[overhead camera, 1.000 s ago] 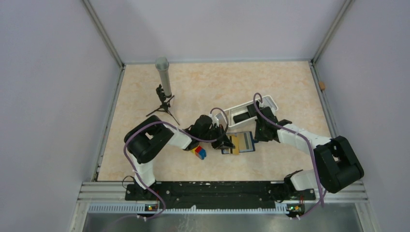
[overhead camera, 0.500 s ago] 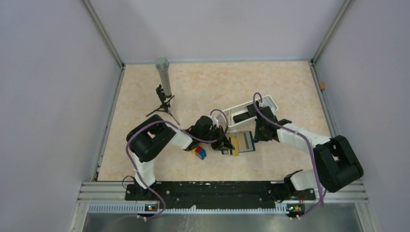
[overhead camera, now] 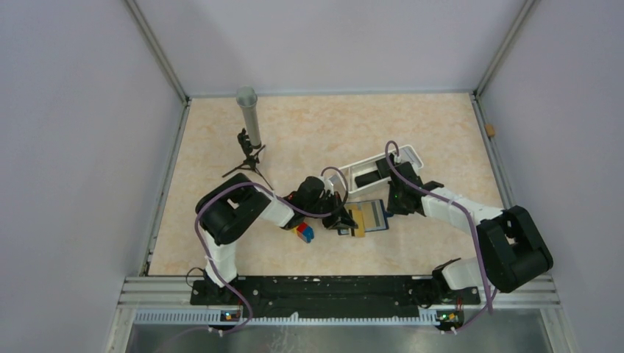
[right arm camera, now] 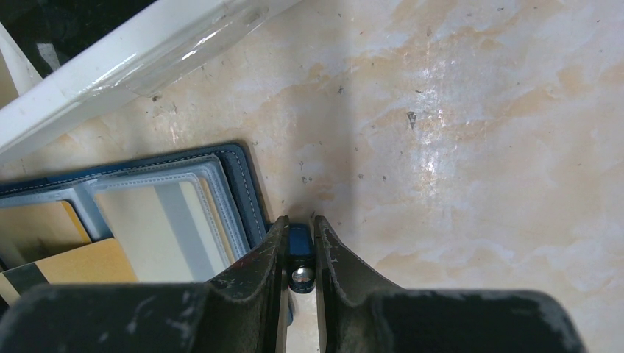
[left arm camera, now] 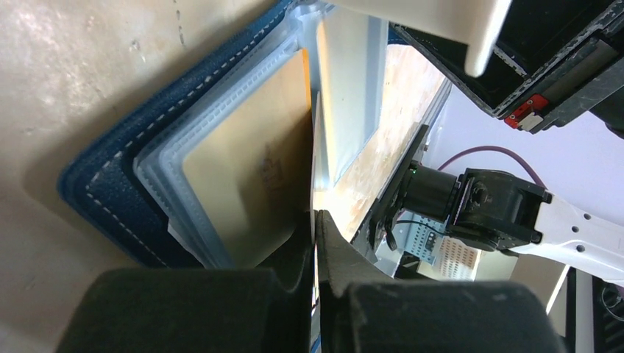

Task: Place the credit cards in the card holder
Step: Insert the credit card into the card holder.

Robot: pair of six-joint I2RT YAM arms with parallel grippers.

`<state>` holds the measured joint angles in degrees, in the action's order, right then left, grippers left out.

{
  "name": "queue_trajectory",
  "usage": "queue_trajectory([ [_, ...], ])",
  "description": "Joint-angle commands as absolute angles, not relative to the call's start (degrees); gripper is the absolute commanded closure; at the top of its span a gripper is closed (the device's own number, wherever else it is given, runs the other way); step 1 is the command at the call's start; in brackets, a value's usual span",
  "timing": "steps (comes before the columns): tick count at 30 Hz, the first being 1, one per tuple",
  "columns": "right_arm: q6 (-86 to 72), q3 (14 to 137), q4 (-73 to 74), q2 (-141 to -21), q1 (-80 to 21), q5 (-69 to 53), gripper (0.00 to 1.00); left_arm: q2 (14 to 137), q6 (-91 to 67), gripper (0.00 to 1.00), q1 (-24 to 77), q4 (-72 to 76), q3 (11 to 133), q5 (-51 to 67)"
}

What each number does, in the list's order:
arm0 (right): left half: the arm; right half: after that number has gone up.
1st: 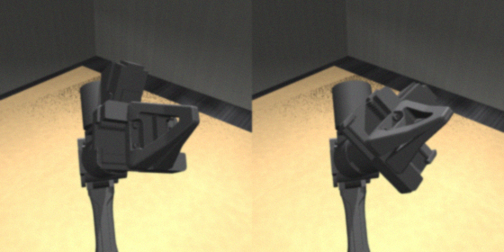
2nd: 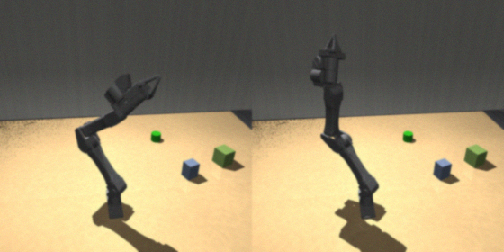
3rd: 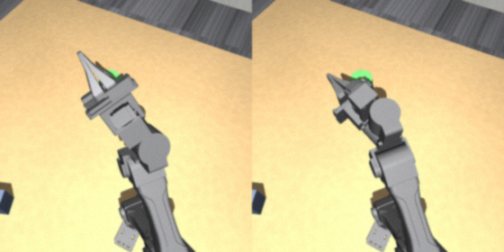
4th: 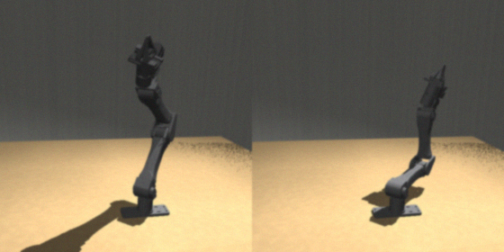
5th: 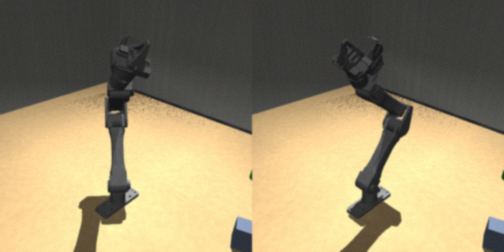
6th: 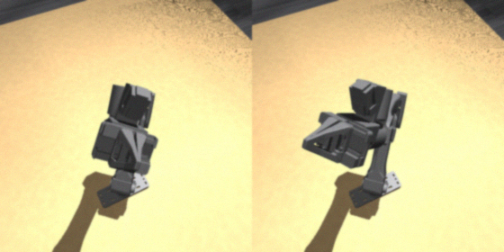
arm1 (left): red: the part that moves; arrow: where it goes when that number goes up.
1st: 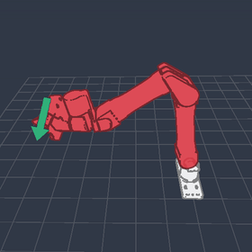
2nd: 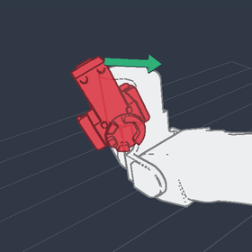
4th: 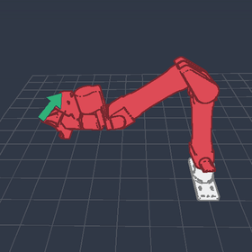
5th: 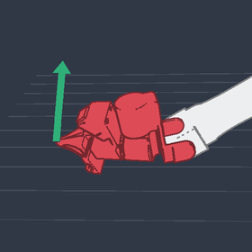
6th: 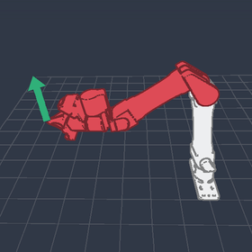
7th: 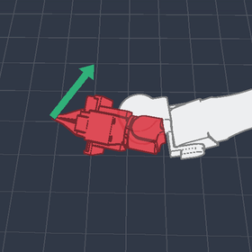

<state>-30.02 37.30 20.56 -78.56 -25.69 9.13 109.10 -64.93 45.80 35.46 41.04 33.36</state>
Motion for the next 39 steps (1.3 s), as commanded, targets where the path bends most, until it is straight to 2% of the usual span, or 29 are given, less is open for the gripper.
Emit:
queue_trajectory([
  [1,-29.7,37.07,22.65,-80.98,-25.42,10.03,0.92,110.28,-65.56,1.0,45.59,39.26,42.42,34.38],
  [26,-29.59,37.35,22.94,-81.39,-25.42,10.19,0.92,105.54,-65.57,1.0,45.55,42.01,38.53,32.61],
  [39,-29.57,37.35,22.86,-82.0,-25.4,10.28,0.93,108.62,-67.06,1.0,45.62,43.29,39.77,34.54],
])
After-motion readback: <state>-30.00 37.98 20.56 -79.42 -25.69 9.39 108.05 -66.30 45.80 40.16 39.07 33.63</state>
